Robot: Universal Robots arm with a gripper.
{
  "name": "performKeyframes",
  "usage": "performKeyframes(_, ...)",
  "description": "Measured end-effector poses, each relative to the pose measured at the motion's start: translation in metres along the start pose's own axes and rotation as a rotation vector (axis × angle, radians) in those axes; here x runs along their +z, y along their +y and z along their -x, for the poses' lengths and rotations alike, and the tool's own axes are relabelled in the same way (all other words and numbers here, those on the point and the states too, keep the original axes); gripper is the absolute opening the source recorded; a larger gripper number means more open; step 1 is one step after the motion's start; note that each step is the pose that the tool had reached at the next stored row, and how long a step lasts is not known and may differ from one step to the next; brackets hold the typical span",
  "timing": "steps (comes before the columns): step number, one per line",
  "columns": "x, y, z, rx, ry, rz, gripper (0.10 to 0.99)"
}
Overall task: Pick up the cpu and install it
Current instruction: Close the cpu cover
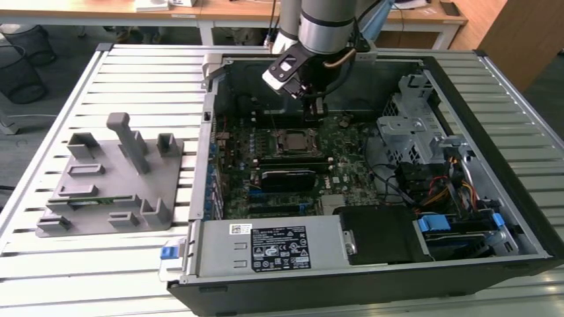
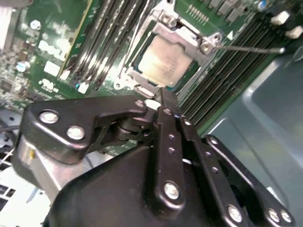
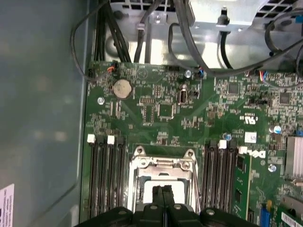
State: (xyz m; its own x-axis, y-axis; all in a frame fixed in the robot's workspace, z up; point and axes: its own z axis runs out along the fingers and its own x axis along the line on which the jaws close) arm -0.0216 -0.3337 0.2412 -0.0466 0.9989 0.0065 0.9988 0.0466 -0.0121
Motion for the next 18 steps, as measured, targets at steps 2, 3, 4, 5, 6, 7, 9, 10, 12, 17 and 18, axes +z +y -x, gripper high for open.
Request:
performKeyframes(2,0.0014,-0.0043,-0.0002,0.0,-0.0001,0.001,0.106)
performKeyframes(3,0.0024,-0.0064,-0.0002,0.0,-0.0002,0.001,0.106)
performKeyframes(4,0.0033,-0.0082,-0.0003,0.0,-0.0002,0.001,0.106)
performKeyframes(5,0.0041,-0.0102,-0.0004,0.0,-0.0002,0.001,0.106)
performKeyframes(6,0.0049,-0.0122,-0.0005,0.0,-0.0002,0.001,0.106)
performKeyframes(7,0.0056,-0.0135,-0.0006,0.0,-0.0003,0.001,0.106)
performKeyframes(9,0.007,-0.0146,-0.0006,0.0,-0.0002,0.001,0.106)
performKeyframes(10,0.0078,-0.0147,-0.0006,-0.001,-0.0002,0.001,0.106)
performKeyframes(12,0.0097,-0.0161,-0.0003,-0.007,-0.0004,0.001,0.106)
performKeyframes(17,0.0151,-0.0192,0.0017,-0.026,-0.0007,0.001,0.106)
performKeyframes(18,0.0161,-0.0202,0.0022,-0.029,-0.0007,0.001,0.106)
